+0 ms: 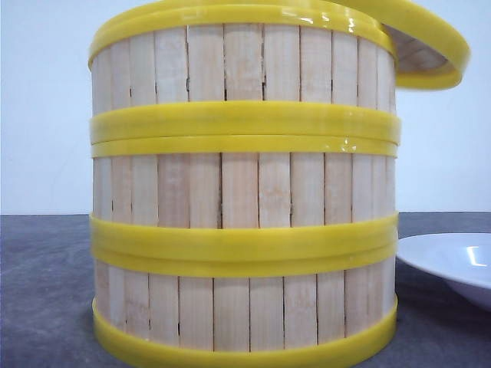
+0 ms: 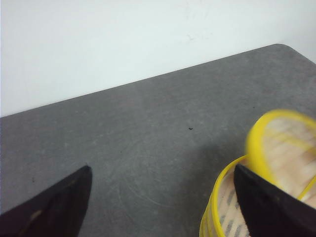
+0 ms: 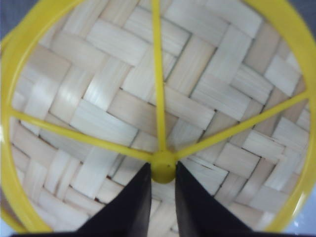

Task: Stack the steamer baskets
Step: 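Lift the woven lid with the right gripper and place it atop the stack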

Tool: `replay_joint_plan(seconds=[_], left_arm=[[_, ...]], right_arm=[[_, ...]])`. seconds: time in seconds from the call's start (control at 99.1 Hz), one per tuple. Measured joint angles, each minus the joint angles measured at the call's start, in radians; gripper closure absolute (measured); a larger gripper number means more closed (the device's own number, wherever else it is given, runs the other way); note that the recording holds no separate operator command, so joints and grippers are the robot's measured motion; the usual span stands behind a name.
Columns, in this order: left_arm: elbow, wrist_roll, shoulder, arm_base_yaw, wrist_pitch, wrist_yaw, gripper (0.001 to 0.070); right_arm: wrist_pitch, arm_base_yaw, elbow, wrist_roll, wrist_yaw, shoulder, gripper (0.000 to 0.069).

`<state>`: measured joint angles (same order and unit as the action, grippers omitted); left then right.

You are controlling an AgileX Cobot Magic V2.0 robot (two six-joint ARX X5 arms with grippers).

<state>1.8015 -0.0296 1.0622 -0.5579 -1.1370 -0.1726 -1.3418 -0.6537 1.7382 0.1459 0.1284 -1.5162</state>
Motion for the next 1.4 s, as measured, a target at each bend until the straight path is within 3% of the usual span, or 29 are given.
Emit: replay_joint_plan(seconds=[0.373,0.676,1.402], left_arm=[[0.000,0.000,0.000,0.000,-0.010,0.015,0.0152],[0.000,0.000,0.001,0.000,-0.010,0.016,0.0152],[0.000,0.000,0.004,0.000,-0.010,0.015,0.0152]], right_arm=[[0.039,-0.119,0.077,0.001,0.000,-0.066,0.0641],[-0.008,-0.126,0.092,0.007,0.002,-0.106,0.0641],[0.039,-0.198,0.095,0.005,0.025,-0.128,0.0641]])
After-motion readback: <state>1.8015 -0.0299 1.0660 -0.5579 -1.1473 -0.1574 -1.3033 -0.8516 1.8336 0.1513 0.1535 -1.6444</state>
